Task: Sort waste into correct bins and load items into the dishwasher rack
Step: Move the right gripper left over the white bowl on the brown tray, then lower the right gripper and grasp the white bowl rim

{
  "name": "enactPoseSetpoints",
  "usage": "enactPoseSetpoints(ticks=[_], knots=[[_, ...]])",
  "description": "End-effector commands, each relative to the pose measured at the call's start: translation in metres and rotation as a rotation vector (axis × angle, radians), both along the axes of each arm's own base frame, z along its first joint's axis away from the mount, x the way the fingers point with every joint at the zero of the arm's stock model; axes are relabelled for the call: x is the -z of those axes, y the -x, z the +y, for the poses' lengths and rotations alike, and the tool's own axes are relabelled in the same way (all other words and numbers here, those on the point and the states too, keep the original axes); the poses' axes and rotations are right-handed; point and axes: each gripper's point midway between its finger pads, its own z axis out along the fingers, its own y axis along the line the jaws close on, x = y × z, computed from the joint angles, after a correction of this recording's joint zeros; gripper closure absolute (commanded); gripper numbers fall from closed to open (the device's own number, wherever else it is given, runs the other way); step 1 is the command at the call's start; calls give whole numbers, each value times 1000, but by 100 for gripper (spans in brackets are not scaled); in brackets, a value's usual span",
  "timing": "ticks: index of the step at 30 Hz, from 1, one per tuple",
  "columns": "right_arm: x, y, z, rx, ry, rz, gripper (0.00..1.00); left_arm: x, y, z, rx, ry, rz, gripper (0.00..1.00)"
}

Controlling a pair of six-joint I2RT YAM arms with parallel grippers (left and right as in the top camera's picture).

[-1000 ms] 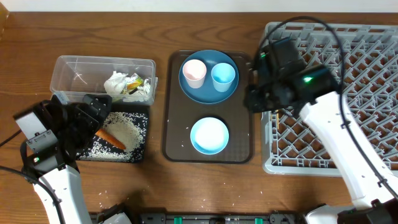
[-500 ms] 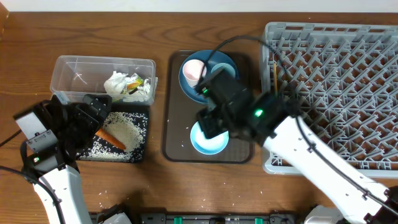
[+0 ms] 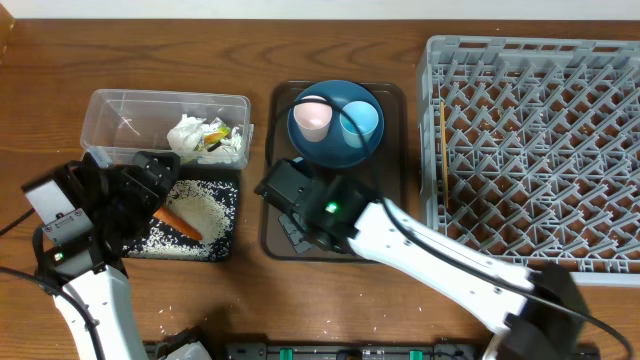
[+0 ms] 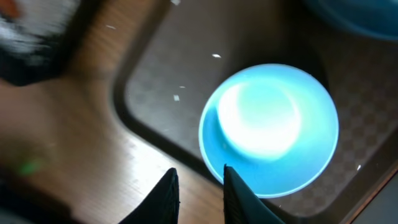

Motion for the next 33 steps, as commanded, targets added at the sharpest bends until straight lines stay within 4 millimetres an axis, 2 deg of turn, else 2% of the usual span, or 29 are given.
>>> enactPoseSetpoints(ticks=[1, 4, 14, 24, 33], knots=[[17, -3, 0, 25, 52, -6, 75, -10, -2, 2, 0, -7, -27, 0], [30, -4, -1, 26, 81, 12, 74, -10, -2, 2, 0, -7, -27, 0], [38, -1, -3, 59, 95, 31, 76, -10, -2, 2, 0, -7, -27, 0], [65, 1, -7, 86, 84, 31, 76, -10, -2, 2, 0, -7, -27, 0], [67, 0, -6, 87, 75, 27, 75, -10, -2, 2, 0, -7, -27, 0]])
